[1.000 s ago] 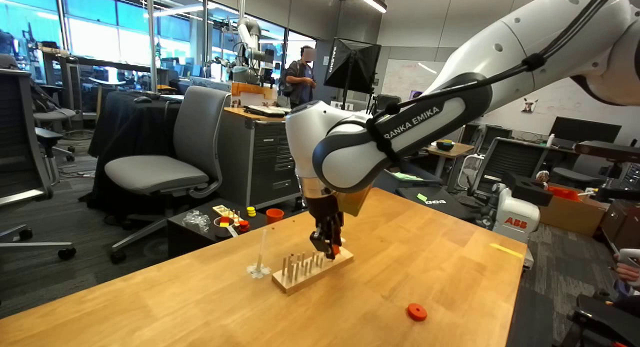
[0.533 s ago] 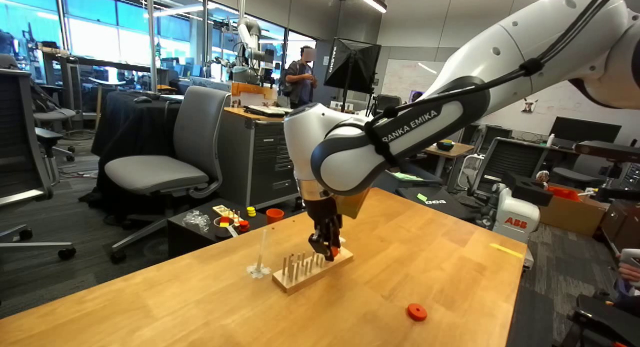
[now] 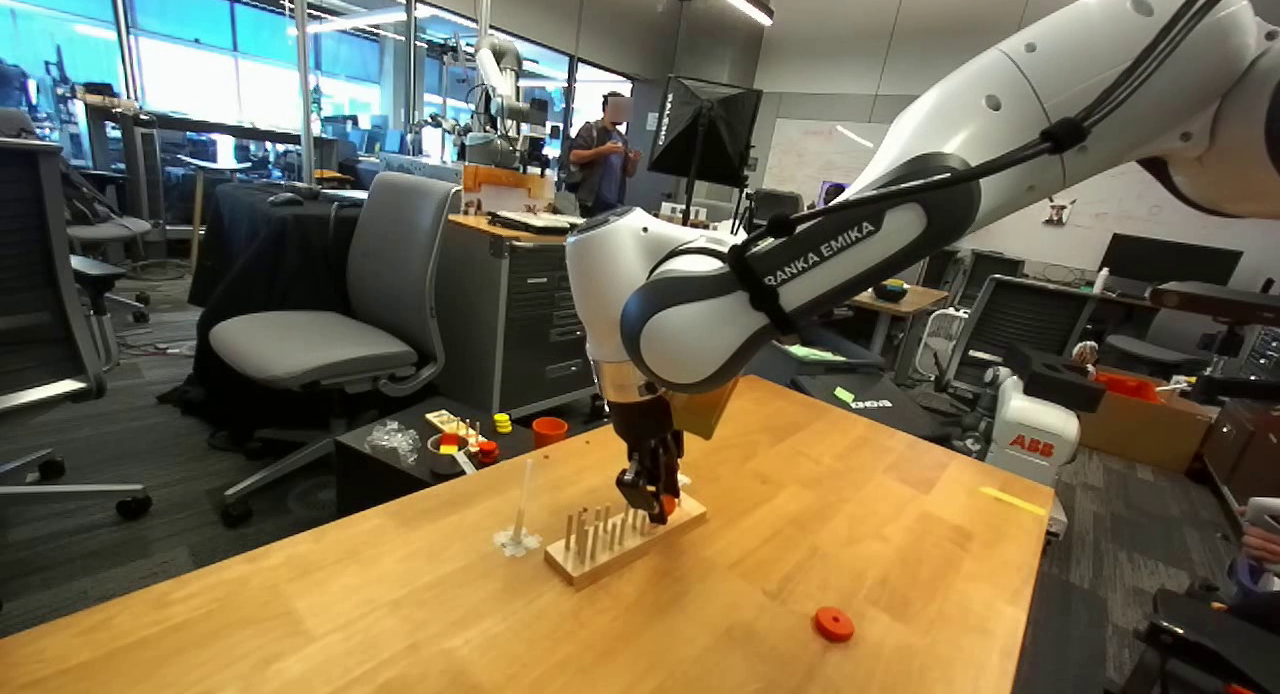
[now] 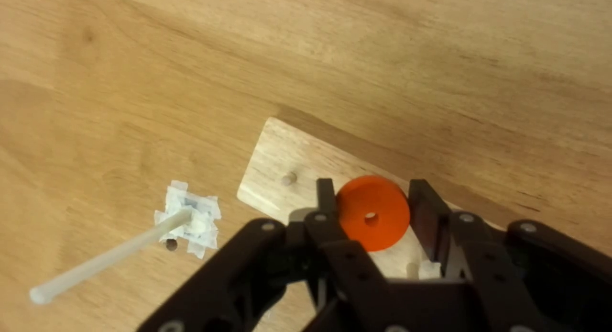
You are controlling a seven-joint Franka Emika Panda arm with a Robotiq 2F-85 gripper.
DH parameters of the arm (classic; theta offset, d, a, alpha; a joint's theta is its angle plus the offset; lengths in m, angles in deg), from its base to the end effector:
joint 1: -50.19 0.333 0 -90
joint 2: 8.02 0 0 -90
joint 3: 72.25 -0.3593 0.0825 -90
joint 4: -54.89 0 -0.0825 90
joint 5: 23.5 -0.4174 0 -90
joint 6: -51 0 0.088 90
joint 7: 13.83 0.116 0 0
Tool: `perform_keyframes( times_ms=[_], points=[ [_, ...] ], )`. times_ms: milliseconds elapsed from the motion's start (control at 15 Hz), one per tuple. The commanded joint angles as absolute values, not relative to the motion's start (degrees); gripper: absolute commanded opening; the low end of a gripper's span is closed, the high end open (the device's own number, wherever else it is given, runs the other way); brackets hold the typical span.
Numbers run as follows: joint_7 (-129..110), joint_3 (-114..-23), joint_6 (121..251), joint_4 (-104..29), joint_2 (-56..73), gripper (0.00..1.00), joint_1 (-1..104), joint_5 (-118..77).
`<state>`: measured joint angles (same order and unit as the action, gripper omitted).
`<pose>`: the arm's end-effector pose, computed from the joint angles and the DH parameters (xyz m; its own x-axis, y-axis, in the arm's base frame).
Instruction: Put one orange hoop on the wooden platform
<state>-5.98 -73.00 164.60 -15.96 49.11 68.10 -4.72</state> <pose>0.7518 0.2271 0.1354 0.9241 0.3068 -0.2280 0.3637 -0.8894 0.2771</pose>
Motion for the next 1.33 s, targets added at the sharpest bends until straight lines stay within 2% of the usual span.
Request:
perform_keyframes(
  times_ms=[0,1267],
  points=[
    [-5.87,-72.82,162.76,-13.44,50.24,0.18,68.09,-6.28],
    [-3.84,-72.12,167.74,-22.44,45.42,0.18,67.35,-5.21]
  ],
)
